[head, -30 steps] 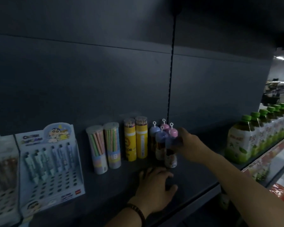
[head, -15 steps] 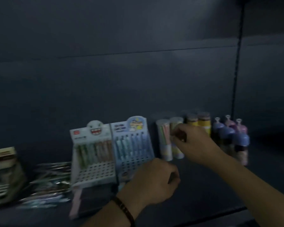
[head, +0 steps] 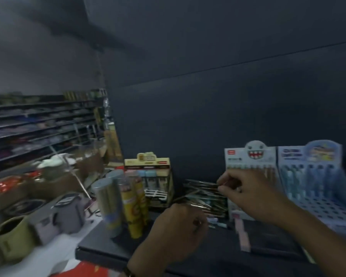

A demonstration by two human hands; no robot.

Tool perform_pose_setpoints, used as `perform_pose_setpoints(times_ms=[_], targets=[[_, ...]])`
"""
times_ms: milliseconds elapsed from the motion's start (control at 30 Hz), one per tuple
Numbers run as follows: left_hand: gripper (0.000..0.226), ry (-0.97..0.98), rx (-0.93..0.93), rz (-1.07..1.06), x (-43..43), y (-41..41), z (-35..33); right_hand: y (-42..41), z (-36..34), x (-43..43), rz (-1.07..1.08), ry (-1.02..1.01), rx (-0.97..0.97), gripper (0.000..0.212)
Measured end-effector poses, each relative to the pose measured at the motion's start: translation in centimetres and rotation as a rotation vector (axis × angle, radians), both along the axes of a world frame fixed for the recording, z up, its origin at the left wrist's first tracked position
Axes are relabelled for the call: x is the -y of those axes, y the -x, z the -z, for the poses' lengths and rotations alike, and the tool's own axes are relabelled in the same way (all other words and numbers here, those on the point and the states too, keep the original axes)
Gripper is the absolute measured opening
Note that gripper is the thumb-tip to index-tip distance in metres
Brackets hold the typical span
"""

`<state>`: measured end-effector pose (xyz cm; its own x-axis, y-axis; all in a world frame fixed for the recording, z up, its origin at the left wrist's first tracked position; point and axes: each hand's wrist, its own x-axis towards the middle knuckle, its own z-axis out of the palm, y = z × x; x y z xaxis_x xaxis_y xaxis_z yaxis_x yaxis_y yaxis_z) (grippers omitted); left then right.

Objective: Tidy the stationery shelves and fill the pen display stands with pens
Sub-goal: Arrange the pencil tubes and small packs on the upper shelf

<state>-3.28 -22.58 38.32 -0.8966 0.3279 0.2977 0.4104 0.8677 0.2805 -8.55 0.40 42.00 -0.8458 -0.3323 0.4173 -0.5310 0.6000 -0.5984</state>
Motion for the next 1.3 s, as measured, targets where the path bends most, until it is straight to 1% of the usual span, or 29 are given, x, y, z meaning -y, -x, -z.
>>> perform_pose_setpoints(times_ms=[133,233,300,367,433,500,600,633,700,800,867,933,1067,1167,1300], targets=[[0.025,-0.069,-0.07,-0.149,5.9,-0.8,1.4,0.1,-0.4,6.9,-0.103,-0.008,0.02,0.004],[0.015,-0.095,-0.137,-0.257,8.8,-1.7,1.7,1.1,-0.4,11.7,-0.161,0.005,0.054,0.003],[0.012,-0.109,-0.162,-0.319,10.5,-2.2,2.0,2.1,0.0,14.8,-0.189,-0.007,0.069,0.009],[0.012,-0.127,-0.172,-0.354,11.7,-2.7,2.3,3.1,0.5,17.7,-0.222,-0.074,0.071,0.027],[0.012,-0.159,-0.172,-0.368,12.1,-3.3,2.6,4.1,0.6,20.0,-0.252,-0.145,0.061,0.054],[0.012,-0.196,-0.162,-0.373,12.3,-3.7,2.6,5.0,0.3,21.6,-0.253,-0.169,0.048,0.075],[0.012,-0.241,-0.148,-0.373,12.7,-3.6,2.5,5.7,-0.3,22.9,-0.251,-0.167,0.051,0.089],[0.012,-0.245,-0.147,-0.376,12.8,-3.6,2.4,5.8,-0.4,23.1,-0.259,-0.175,0.047,0.089],[0.012,-0.243,-0.154,-0.371,12.8,-3.6,2.3,6.2,-0.3,23.3,-0.289,-0.199,0.039,0.083],[0.011,-0.228,-0.162,-0.364,12.8,-3.5,2.5,6.6,0.0,23.3,-0.341,-0.145,0.075,0.064],[0.009,-0.221,-0.169,-0.351,12.8,-3.3,2.6,6.6,0.3,23.2,-0.328,-0.099,0.089,0.05],[0.008,-0.231,-0.177,-0.345,12.8,-2.8,3.0,6.7,0.5,23.0,-0.3,-0.074,0.085,0.043],[0.013,-0.199,-0.16,-0.333,12.5,-2.1,3.5,6.9,0.2,21.7,-0.258,-0.043,0.061,0.037],[0.012,-0.286,-0.167,-0.319,11.6,-2.0,3.1,6.9,-1.1,19.7,-0.219,-0.003,0.028,0.037],[0.031,-0.452,-0.198,-0.301,8.7,-0.4,2.8,6.2,-4.1,15.5,-0.184,0.008,-0.063,0.034]])
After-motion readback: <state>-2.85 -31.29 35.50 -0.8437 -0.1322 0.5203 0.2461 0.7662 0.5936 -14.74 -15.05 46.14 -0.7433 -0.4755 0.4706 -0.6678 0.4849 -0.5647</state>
